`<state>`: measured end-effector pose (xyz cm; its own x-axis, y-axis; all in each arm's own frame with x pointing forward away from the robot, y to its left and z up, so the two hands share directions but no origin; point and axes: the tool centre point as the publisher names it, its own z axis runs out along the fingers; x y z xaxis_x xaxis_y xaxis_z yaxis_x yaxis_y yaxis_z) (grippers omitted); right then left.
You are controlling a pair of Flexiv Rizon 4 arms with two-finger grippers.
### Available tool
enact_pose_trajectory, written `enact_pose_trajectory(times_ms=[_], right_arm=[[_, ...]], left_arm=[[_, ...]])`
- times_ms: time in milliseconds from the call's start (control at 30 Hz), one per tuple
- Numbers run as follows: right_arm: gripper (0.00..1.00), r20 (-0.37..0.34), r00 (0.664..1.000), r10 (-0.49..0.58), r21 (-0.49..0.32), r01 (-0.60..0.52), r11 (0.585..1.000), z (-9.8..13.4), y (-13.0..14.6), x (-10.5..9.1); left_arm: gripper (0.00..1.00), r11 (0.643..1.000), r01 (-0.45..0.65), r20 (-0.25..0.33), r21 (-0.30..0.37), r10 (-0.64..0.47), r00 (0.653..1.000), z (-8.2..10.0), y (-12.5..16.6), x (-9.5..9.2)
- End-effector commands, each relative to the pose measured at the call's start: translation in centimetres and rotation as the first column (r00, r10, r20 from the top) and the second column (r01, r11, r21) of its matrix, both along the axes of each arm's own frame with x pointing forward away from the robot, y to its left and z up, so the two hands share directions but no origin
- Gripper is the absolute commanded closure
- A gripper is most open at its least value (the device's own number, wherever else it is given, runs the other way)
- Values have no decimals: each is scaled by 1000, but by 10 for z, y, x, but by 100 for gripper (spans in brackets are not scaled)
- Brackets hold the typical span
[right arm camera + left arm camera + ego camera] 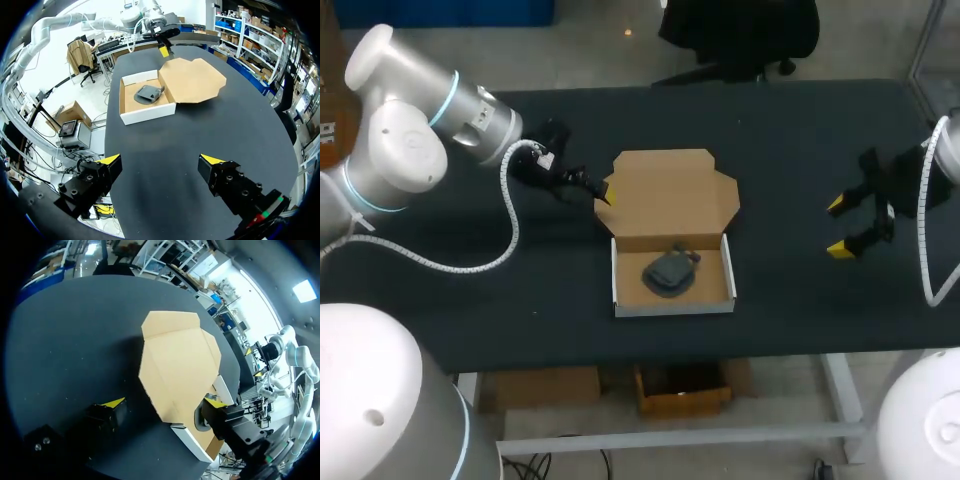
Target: Assemble the packaging by folding the flat box into shape, placing the metal phone stand inside, and closing the box properly
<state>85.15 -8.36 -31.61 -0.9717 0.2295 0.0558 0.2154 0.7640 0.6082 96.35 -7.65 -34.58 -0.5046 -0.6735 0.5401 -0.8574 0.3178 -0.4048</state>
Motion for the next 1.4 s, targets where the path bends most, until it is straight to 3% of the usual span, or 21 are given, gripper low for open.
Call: enact_pose_trajectory(times_ms=[33, 133, 400, 833, 1400], right_arm=[[0, 1, 1000, 1, 4, -1, 1000, 0, -1, -1], [0, 1, 1000, 1, 4, -1, 1000, 0, -1, -1], [0, 1, 1000, 1, 4, -1, 1000, 0, -1, -1], [0, 3, 1000, 15, 3, -15, 1000, 1, 0, 3], [0, 14, 996, 84, -47, -84, 995, 15, 7, 22]], left_arm=[[0, 1000, 0, -1, 3, 0, 1000, 0, -1, 0], [0, 1000, -16, 4, 13, 16, 1000, -3, 5, 1], [0, 995, 63, -4, -72, -64, 998, -4, 8, 6], [0, 979, 131, -41, -153, -139, 989, -11, -7, 23], [2, 953, 182, -63, -244, -203, 977, -14, -23, 16]])
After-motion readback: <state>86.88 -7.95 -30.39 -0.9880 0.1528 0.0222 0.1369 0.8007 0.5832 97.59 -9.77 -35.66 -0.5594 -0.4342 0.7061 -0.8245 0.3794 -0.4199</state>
